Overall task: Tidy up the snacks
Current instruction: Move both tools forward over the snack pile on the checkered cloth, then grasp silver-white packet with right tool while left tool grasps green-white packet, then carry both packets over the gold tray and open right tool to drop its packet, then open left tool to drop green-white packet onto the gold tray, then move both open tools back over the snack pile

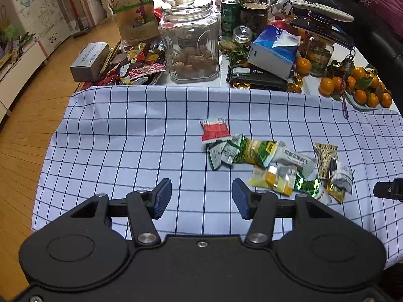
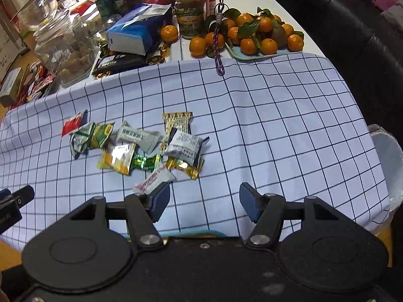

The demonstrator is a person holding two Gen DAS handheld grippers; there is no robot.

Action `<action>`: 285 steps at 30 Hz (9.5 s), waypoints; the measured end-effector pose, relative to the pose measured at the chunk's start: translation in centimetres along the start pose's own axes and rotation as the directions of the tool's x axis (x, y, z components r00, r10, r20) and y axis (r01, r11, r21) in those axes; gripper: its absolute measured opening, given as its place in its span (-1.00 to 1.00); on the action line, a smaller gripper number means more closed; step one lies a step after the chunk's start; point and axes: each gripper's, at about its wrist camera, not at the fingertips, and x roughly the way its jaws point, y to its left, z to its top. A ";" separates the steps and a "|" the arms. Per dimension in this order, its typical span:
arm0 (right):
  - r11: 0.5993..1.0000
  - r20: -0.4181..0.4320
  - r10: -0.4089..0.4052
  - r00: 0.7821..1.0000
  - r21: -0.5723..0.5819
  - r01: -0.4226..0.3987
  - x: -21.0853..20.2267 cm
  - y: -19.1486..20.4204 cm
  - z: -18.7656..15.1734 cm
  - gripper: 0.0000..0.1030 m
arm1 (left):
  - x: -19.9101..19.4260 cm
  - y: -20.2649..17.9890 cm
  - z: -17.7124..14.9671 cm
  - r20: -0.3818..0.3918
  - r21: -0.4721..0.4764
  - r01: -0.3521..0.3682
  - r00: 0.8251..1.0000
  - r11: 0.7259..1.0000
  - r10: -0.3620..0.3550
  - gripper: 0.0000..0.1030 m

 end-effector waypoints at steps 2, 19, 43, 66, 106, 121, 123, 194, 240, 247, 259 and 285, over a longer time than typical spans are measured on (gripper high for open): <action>0.999 -0.014 0.005 1.000 0.043 -0.004 0.7 0.1 1.6 0.25 | 0.8 -0.3 1.3 0.000 0.006 -0.011 1.000 1.000 0.011 0.13; 0.980 -0.185 0.013 0.983 0.196 0.024 8.3 0.8 6.3 0.20 | 7.2 -0.3 4.4 -0.140 -0.040 0.009 0.990 0.999 -0.014 0.12; 0.972 -0.307 -0.015 0.952 0.220 0.086 12.7 1.7 6.1 -0.08 | 9.4 -1.9 4.7 -0.201 -0.069 0.109 0.972 0.992 -0.121 0.12; 0.979 -0.196 0.063 0.979 0.203 -0.022 8.1 2.1 6.1 -0.07 | 14.0 -0.1 5.6 -0.230 -0.214 -0.007 0.972 0.977 -0.043 0.12; 0.990 -0.155 0.039 0.987 0.136 -0.018 6.9 1.8 5.5 -0.07 | 9.8 0.4 4.9 -0.139 -0.246 0.120 0.978 0.962 -0.157 -0.17; 0.989 -0.029 0.057 0.998 0.135 -0.052 4.7 1.5 2.8 -0.07 | 3.5 2.7 -1.9 -0.105 -0.233 0.148 0.979 0.961 -0.176 -0.17; 0.986 -0.018 0.076 0.997 0.151 -0.072 3.8 1.2 1.8 -0.07 | 2.7 3.0 -3.7 -0.110 -0.239 0.158 0.976 0.958 -0.188 -0.17; 0.953 0.191 -0.033 0.981 0.303 -0.027 -4.5 -4.9 -19.4 -0.03 | -3.4 0.1 -18.1 -0.187 -0.045 0.171 0.966 0.984 -0.177 0.01; 0.847 0.141 -0.413 0.900 0.424 0.322 -0.4 -5.5 -18.1 -0.10 | -4.0 1.5 -17.3 -0.095 -0.144 0.217 0.968 0.965 -0.232 0.19; 0.762 -0.015 -0.457 0.889 0.509 0.400 0.9 -8.2 -18.4 -0.16 | -4.1 0.8 -17.4 -0.083 -0.096 0.183 0.978 0.978 -0.191 0.18; 0.803 -0.052 -0.471 0.880 0.386 0.453 2.3 -7.3 -18.5 -0.25 | -3.1 1.9 -17.2 -0.127 -0.190 0.202 0.965 0.961 -0.228 0.17; 0.842 0.057 -0.517 0.854 0.214 0.495 1.6 -3.9 -16.4 -0.27 | -3.2 1.6 -15.1 -0.133 -0.165 0.131 0.979 0.977 -0.154 0.16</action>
